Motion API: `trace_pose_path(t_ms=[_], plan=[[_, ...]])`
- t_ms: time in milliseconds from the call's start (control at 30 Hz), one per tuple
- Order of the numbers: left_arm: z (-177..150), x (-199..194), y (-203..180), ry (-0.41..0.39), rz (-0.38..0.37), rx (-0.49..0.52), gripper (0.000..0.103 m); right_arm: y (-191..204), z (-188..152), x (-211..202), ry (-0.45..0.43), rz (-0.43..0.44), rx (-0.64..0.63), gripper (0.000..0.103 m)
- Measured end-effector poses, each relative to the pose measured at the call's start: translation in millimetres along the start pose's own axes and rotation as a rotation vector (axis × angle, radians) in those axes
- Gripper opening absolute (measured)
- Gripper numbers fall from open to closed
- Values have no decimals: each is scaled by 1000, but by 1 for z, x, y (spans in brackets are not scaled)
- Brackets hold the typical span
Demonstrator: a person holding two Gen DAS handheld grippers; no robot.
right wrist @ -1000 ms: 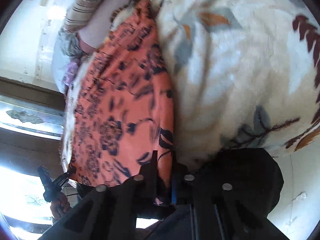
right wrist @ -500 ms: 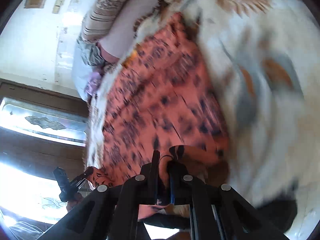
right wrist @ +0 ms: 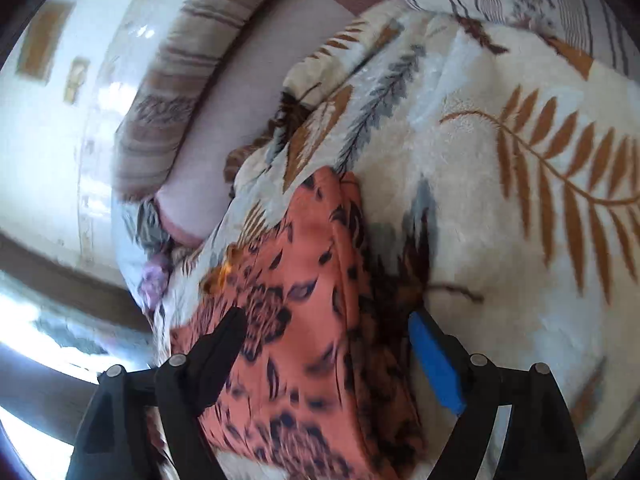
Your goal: Fold small clothes
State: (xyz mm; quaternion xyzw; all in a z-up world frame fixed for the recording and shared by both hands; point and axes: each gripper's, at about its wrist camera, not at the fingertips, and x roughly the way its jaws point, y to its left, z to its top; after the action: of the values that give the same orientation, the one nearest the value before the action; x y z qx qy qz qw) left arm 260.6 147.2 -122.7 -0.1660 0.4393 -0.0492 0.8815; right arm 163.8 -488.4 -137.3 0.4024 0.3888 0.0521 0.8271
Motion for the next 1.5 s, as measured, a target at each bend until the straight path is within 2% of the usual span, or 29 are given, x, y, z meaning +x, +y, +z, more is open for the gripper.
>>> trace_pose_path(t_ms=[67,100,167,233,267,300,333,367,400,467,533,633,733,800,833,867,900,933,967,1000,1067,1133,1267,1367,1433,1500], plan=[[-15,-17,4,-21,-9,33,77,8,-10,-5,14,-47,-92,85],[-23,-15,3,0,-33,51,77,11,-10,-2,23,-68,-128,85],[-38,6,-10,97,-66,89,77,15,-10,20,80,-94,-167,85],[-50,37,-26,185,-40,125,77,13,-17,51,175,-160,-226,80],[-55,48,-35,206,21,175,76,21,-21,61,172,-217,-274,72],[-56,49,-46,162,74,238,55,31,-23,65,186,-249,-306,60],[-51,51,-55,189,57,257,13,40,-22,66,216,-236,-313,23],[-43,51,-59,223,62,225,13,54,-20,62,220,-241,-330,23],[-33,45,-63,221,64,199,12,68,-19,56,206,-260,-375,23],[-19,20,-71,167,53,206,12,92,-14,36,176,-238,-405,23],[-14,-22,-81,99,14,233,12,112,-13,5,130,-191,-409,23],[-27,-81,-82,35,-12,248,12,129,-28,-39,96,-163,-448,23],[-67,-119,-61,28,-32,232,14,107,-56,-65,124,-123,-396,24],[-105,-113,-40,51,-14,196,20,72,-85,-66,163,-129,-357,33],[-126,-100,-28,75,-2,186,38,49,-101,-58,189,-132,-340,64],[-148,-77,-16,141,42,181,48,16,-121,-42,239,-171,-298,92],[-165,-57,-1,235,96,174,49,-8,-132,-30,280,-230,-245,90],[-172,-71,4,146,42,169,49,-19,-139,-36,206,-179,-259,86],[-170,-84,7,102,33,159,50,-17,-142,-50,144,-142,-275,86],[-164,-91,8,113,58,147,54,-17,-141,-60,137,-146,-239,86],[-148,-103,11,82,46,134,54,-18,-130,-71,114,-137,-183,86],[-133,-106,10,51,50,144,55,-13,-119,-78,72,-157,-196,86],[-112,-84,-6,82,11,197,55,10,-96,-63,29,-154,-255,86],[-107,-61,-20,111,6,236,55,20,-79,-45,18,-206,-297,86],[-103,-42,-25,139,40,247,56,27,-71,-32,23,-265,-345,85],[-98,-26,-28,169,47,247,56,21,-64,-16,51,-302,-340,76]])
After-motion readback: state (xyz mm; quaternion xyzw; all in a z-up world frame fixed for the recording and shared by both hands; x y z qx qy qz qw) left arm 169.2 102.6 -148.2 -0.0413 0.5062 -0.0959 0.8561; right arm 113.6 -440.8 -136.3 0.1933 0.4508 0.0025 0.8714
